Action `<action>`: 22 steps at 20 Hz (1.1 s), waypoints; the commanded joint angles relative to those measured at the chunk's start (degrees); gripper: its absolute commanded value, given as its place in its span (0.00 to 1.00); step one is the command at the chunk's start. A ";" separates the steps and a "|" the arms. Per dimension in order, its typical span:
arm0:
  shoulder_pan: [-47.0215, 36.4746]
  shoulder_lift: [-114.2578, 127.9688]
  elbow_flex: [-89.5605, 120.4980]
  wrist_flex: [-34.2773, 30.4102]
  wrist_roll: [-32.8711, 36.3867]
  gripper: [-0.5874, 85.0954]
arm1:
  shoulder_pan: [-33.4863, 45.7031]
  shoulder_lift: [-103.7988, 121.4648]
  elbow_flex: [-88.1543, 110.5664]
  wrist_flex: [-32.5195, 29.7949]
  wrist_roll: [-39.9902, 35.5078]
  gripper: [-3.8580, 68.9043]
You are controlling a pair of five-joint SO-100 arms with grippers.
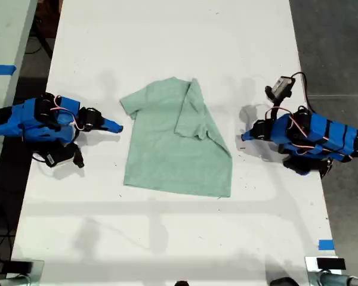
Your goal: Fold t shirt
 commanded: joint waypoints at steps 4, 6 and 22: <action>-0.44 0.35 0.44 0.18 0.26 0.05 | -0.18 0.44 1.93 0.53 0.53 0.03; -0.44 0.35 0.44 0.18 0.26 0.05 | -0.62 0.44 1.93 0.53 0.70 0.03; 14.24 0.53 -3.34 -1.67 -22.85 0.35 | -0.70 0.44 1.93 0.35 0.62 0.03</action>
